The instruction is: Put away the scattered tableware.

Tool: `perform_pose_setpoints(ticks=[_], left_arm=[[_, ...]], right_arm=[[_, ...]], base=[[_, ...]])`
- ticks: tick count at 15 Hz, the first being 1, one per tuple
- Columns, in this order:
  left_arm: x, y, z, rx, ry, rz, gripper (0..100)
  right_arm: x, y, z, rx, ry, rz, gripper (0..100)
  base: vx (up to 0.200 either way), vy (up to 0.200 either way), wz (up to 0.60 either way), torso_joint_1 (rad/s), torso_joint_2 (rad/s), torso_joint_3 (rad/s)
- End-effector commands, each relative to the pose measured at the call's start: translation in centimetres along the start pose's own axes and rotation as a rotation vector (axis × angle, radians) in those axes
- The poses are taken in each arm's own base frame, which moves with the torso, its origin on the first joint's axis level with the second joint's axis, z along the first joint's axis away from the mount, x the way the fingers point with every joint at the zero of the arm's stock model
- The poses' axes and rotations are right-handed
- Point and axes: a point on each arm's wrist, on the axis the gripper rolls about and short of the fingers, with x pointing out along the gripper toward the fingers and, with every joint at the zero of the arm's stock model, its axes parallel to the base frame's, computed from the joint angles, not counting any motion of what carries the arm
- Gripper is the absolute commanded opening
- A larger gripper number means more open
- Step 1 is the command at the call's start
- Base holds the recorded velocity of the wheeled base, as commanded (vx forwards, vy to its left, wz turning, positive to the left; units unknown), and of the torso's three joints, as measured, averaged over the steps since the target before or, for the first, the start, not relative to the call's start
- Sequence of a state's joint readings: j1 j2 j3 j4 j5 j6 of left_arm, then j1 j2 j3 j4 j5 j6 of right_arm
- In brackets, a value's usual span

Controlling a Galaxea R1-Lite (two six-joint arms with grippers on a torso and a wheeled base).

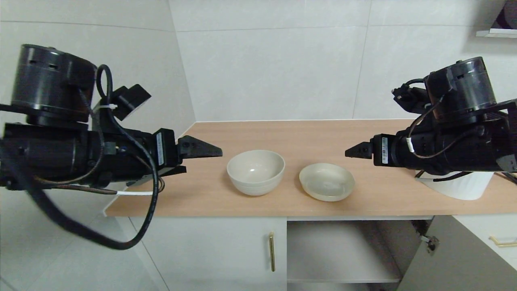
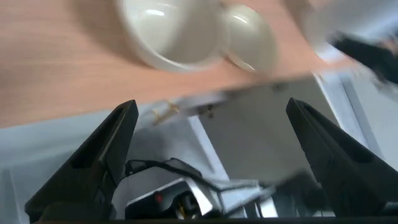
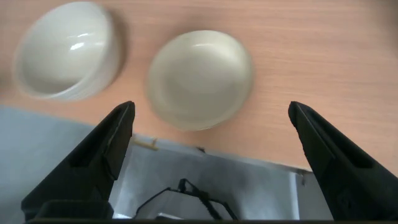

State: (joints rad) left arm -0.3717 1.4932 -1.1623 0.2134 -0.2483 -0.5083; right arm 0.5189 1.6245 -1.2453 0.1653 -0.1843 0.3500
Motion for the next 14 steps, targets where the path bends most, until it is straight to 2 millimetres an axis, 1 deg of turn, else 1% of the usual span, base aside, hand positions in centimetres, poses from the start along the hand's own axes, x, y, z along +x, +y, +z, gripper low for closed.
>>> perform_pose_setpoints(ticks=[1,2,3,5,6,7,14], left_arm=[[4.1,0.9,-0.3,-0.064,0.071,0.061,100],[5.2,1.0,-0.3,-0.088,0.086,0.071,100],[5.6,1.1,-0.2,-0.101,0.087,0.078,100],[8.3,1.5,0.7,-0.168,0.07,0.136,100],[9.9,1.6,0.9,-0.194,0.056,0.156,100],[10.8,1.7,0.6,-0.206,0.052,0.178,100],[14.0,2.6,0.5,-0.256,0.021,0.252,100]], right_arm=[[0.5,-0.7,0.0,0.014,0.003,-0.03,100],[0.2,-0.7,0.1,0.015,-0.002,-0.029,100],[0.2,-0.7,0.0,0.015,0.0,-0.028,100],[0.6,-0.8,-0.3,0.011,0.016,-0.03,100],[0.9,-0.8,-0.5,0.012,0.024,-0.033,100],[1.1,-0.7,-0.5,0.011,0.028,-0.036,100],[1.2,-0.8,-0.6,0.011,0.03,-0.039,100]], base=[[0.0,0.0,0.0,0.0,0.0,0.0],[0.0,0.0,0.0,0.0,0.0,0.0],[0.0,0.0,0.0,0.0,0.0,0.0],[0.0,0.0,0.0,0.0,0.0,0.0],[0.0,0.0,0.0,0.0,0.0,0.0],[0.0,0.0,0.0,0.0,0.0,0.0],[0.0,0.0,0.0,0.0,0.0,0.0]])
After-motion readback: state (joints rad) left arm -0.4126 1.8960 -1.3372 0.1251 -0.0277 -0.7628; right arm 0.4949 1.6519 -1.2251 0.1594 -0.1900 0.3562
